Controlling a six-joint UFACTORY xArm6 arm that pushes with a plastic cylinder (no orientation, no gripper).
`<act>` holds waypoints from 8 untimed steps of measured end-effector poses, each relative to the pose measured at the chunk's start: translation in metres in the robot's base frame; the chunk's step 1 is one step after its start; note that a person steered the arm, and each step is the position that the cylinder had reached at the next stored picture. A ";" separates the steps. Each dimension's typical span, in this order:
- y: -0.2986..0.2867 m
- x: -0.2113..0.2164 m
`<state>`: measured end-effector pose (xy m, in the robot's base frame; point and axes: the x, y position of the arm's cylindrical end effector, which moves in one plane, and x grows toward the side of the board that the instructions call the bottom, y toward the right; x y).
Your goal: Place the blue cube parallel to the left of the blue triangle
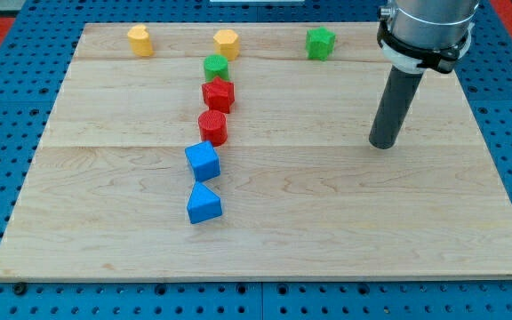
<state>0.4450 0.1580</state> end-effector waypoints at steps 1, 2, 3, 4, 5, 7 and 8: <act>0.000 0.108; -0.050 0.174; -0.102 0.168; -0.185 0.161; -0.249 0.149; -0.258 0.099; -0.146 0.099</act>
<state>0.5437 0.0123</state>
